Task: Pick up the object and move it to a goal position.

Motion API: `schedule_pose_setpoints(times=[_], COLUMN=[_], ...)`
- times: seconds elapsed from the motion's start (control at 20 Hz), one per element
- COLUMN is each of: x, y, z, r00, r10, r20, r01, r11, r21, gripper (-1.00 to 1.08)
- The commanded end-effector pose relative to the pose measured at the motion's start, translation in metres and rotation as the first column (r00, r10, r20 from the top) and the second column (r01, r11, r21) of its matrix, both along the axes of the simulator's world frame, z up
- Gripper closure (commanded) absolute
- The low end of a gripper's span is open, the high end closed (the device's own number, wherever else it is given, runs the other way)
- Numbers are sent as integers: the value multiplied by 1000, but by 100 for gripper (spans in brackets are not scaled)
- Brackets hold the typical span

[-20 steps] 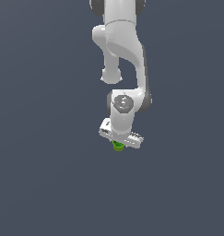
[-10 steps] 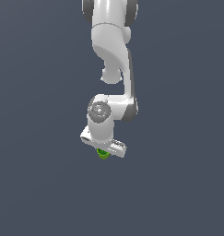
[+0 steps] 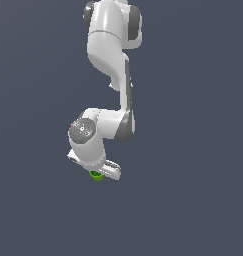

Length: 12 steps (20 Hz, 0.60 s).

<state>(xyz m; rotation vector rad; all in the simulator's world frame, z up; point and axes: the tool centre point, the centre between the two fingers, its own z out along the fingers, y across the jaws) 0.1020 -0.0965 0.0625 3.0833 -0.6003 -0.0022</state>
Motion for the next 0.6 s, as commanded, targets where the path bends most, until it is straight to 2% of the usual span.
schedule_pose_setpoints(times=[0.0,0.55], x=[7,16], y=[-8,-21], z=[2,4], r00=[1000,1000], r10=[1,1], r20=[1,1], r01=[-1,-1], r11=[1000,1000], r21=[0,0], gripper=[108,108])
